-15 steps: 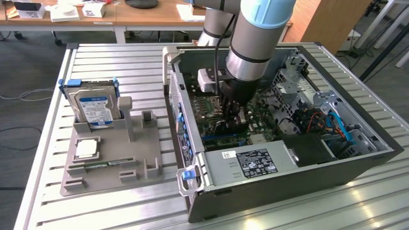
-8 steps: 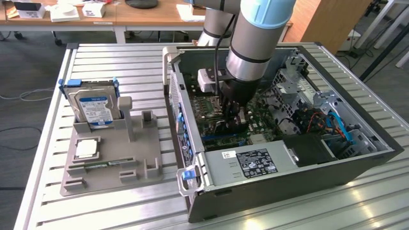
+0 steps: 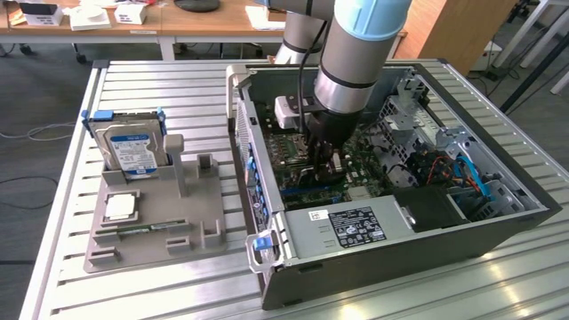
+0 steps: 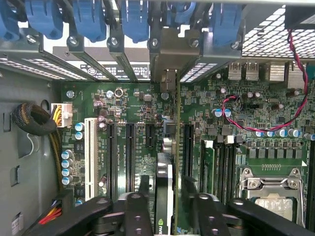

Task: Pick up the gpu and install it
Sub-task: 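Insert the gpu into the slot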

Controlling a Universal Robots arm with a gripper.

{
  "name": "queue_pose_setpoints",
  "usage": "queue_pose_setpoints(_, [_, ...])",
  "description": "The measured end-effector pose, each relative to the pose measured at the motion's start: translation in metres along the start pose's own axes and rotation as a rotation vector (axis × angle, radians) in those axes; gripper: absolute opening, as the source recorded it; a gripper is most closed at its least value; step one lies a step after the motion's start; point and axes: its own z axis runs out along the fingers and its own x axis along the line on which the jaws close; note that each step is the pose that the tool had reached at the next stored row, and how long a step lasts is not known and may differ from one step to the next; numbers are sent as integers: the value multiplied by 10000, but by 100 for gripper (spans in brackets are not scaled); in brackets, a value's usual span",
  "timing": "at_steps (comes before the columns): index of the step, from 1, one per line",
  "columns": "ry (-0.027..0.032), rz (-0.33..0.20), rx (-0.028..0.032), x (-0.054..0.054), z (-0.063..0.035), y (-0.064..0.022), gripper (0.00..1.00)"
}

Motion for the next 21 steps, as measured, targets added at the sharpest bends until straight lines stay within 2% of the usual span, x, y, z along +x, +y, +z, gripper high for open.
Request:
queue_pose_setpoints(1, [1,-1,0,0,0,0,40])
queue_pose_setpoints(5, [5,-2,-2,1,-5,0,40])
queue_pose_setpoints(9, [1,-1,0,-1,-77,0,40])
queue_pose_setpoints(21, [2,-1,-1,-10,-499,1,40])
